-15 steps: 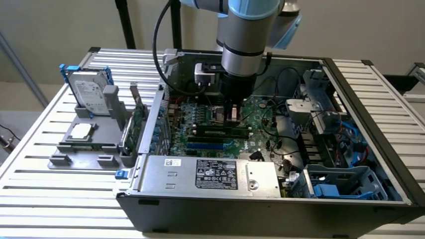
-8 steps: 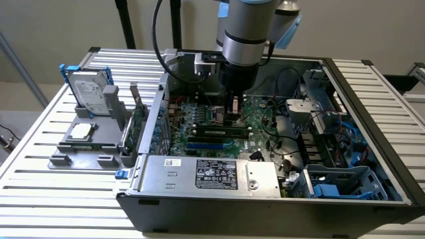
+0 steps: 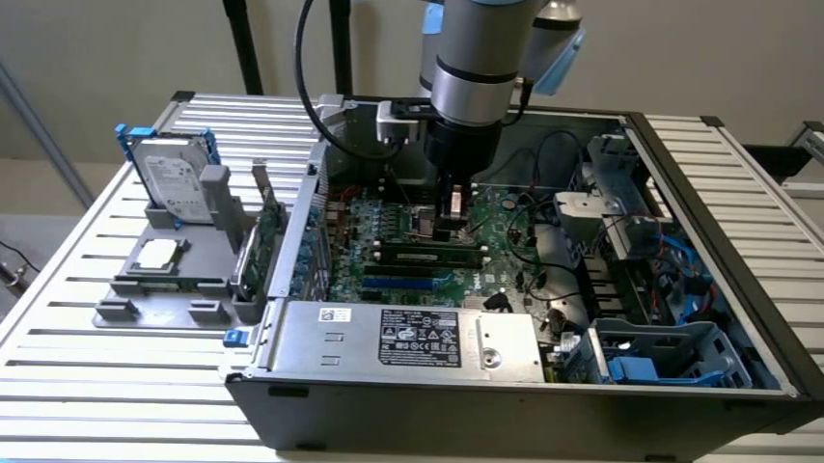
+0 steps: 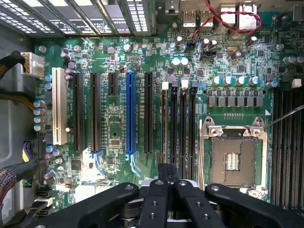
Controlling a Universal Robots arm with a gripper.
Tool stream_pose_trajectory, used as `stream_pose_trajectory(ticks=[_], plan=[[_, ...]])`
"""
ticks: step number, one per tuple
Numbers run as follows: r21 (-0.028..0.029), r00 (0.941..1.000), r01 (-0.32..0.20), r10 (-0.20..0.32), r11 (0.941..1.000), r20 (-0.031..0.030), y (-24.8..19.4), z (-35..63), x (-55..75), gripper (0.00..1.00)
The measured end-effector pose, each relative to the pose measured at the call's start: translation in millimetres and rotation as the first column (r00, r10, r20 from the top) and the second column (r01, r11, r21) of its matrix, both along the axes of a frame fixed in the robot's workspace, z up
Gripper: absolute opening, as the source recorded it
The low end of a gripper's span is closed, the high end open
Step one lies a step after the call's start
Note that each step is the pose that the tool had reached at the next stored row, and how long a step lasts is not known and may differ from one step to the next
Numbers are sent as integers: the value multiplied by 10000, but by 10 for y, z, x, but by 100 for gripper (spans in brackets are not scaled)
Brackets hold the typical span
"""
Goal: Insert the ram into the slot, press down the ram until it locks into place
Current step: 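Insert the ram into the slot, then press down the ram until it locks into place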
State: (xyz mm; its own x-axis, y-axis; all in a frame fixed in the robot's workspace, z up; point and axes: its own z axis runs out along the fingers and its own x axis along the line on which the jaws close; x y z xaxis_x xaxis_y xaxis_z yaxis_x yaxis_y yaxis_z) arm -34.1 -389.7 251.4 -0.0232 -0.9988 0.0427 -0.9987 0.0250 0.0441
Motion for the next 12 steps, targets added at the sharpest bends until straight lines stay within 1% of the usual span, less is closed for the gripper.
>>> stream_pose_trajectory(ticks=[10,12], plan=[[2,10000,1,-1,10000,1,0,3,-2,11],[1,10000,1,-1,10000,35,0,0,-15,11]])
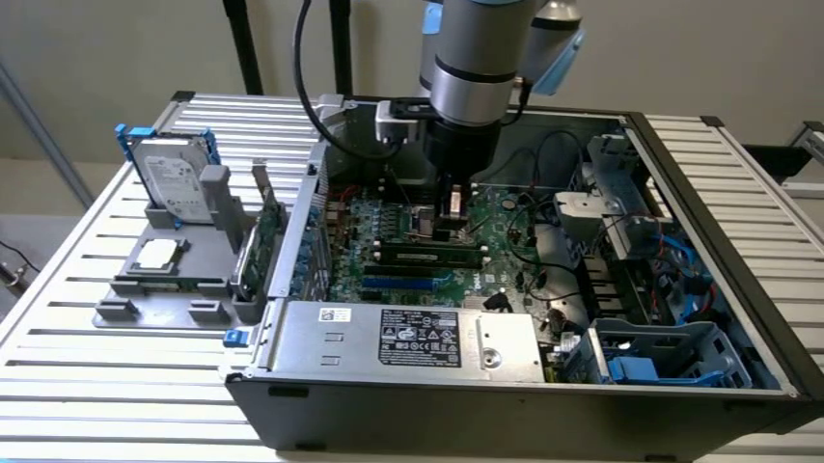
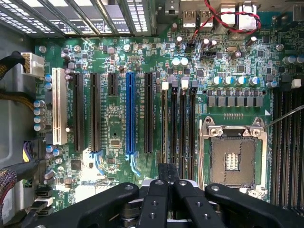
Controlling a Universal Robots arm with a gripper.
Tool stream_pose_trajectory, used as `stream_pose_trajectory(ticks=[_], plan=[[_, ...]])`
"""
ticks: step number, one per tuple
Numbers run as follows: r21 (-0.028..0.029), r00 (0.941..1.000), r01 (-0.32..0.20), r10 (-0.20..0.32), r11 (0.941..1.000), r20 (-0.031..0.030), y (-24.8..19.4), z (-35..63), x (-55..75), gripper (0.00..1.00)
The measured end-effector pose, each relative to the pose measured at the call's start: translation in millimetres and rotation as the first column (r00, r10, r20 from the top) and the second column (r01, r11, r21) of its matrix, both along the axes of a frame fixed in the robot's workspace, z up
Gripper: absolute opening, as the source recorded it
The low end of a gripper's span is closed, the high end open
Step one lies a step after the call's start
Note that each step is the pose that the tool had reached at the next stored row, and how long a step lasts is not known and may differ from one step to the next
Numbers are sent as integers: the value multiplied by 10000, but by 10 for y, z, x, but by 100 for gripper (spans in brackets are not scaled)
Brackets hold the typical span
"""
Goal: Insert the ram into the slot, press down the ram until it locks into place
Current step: 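Press down the ram until it locks into place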
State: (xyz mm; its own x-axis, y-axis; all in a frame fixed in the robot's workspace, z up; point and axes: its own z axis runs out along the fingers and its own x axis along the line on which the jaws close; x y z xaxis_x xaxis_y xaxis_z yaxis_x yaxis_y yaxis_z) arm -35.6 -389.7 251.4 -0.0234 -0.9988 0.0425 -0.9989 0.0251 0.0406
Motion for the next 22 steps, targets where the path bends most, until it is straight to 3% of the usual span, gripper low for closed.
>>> stream_pose_trajectory(ticks=[13,22], plan=[[2,9999,-2,2,10000,171,2,-145,-64,11],[-6,9997,-3,3,10000,235,2,-256,-82,11]])
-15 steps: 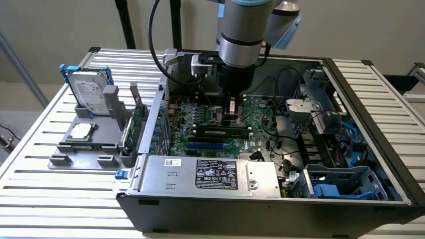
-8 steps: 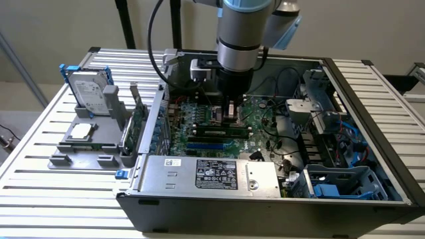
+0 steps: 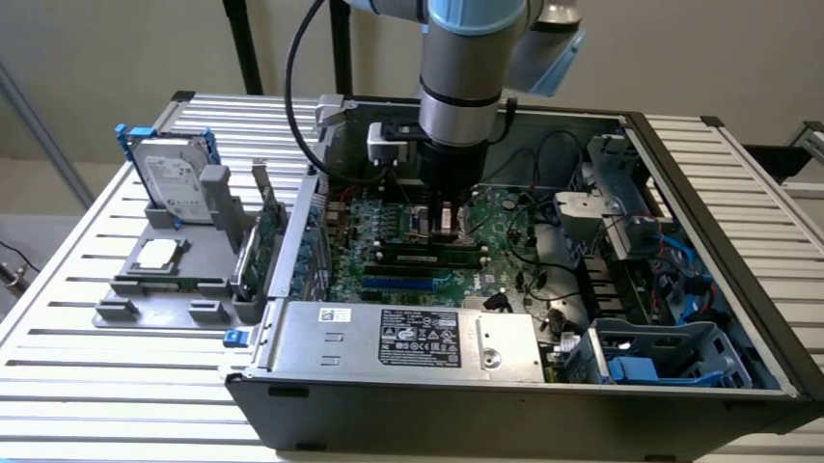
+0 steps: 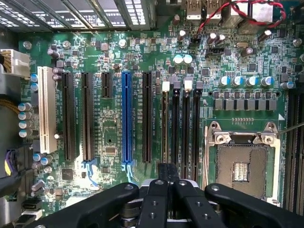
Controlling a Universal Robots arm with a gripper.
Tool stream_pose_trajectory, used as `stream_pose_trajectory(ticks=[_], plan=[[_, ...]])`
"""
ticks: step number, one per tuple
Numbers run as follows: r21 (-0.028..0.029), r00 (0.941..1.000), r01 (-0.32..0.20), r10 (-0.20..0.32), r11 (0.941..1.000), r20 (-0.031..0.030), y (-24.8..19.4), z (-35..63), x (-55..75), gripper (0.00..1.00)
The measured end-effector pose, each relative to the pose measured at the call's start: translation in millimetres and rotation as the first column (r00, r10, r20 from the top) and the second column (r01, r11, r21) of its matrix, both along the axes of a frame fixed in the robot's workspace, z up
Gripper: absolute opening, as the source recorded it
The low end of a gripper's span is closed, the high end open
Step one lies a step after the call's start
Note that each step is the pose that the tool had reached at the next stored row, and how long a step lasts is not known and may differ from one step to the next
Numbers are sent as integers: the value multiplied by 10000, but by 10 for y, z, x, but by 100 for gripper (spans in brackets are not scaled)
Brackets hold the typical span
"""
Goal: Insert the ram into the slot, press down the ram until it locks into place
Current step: 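Press down the ram until it locks into place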
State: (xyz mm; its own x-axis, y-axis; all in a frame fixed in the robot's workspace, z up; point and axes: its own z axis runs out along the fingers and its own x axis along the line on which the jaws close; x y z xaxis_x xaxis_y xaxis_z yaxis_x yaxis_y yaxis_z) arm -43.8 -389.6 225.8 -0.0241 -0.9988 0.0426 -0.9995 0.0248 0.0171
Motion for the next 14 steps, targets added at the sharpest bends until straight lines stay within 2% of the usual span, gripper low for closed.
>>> stream_pose_trajectory(ticks=[3,7,9,14], plan=[[21,10000,0,0,10000,9,3,18,1,11],[12,10000,1,-1,10000,7,1,203,0,11],[9,10000,0,0,10000,7,1,264,0,11],[11,10000,0,0,10000,8,1,280,0,11]])
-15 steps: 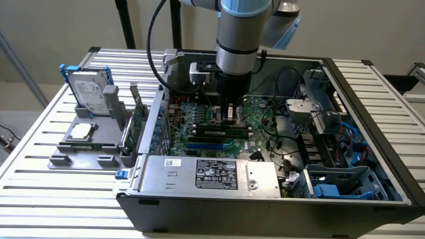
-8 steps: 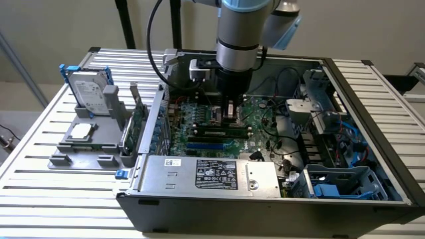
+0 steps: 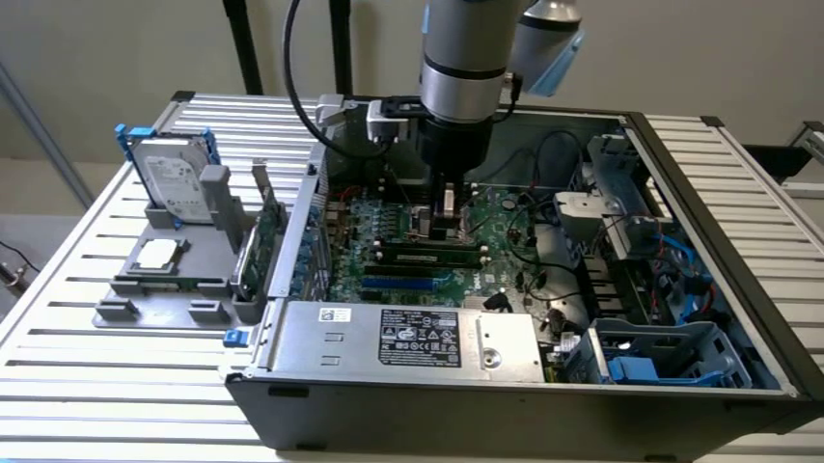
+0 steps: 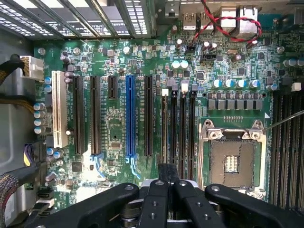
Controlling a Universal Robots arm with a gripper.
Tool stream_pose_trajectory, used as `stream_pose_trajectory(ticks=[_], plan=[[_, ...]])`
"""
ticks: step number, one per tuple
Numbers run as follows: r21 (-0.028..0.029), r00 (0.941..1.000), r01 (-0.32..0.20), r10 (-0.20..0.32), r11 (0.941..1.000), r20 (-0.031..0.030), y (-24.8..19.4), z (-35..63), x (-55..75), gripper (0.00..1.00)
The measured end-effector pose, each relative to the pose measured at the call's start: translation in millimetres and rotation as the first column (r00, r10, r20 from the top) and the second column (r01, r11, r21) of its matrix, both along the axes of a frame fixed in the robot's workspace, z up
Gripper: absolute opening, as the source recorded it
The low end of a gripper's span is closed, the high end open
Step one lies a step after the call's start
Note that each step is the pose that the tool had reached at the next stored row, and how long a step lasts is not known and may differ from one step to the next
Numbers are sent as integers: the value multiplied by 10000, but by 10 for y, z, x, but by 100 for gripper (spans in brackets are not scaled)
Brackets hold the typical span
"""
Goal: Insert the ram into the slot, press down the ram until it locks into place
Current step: 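Press down the ram until it locks into place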
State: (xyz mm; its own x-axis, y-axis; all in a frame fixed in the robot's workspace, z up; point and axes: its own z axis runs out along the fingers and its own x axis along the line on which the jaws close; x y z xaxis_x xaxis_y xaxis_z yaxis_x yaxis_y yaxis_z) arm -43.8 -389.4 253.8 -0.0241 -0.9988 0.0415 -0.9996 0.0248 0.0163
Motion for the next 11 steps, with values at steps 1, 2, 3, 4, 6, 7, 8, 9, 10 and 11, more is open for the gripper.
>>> stream_pose_trajectory(ticks=[1,2,3,4,6,7,8,9,10,11], plan=[[-2,10000,0,0,10000,-1,0,1,0,11],[-2,10000,0,0,10000,-2,0,1,0,11],[-3,10000,0,0,10000,-1,0,1,0,11],[-2,10000,0,0,10000,-1,0,1,0,11],[-2,10000,0,0,10000,-1,0,1,0,11],[-2,10000,0,0,10000,-1,0,1,0,11],[-2,10000,0,0,10000,-1,0,1,0,11],[-2,10000,0,0,10000,-1,0,1,0,11],[-3,10000,0,0,10000,-2,0,1,0,11],[-3,10000,0,0,10000,-1,0,1,0,11]])
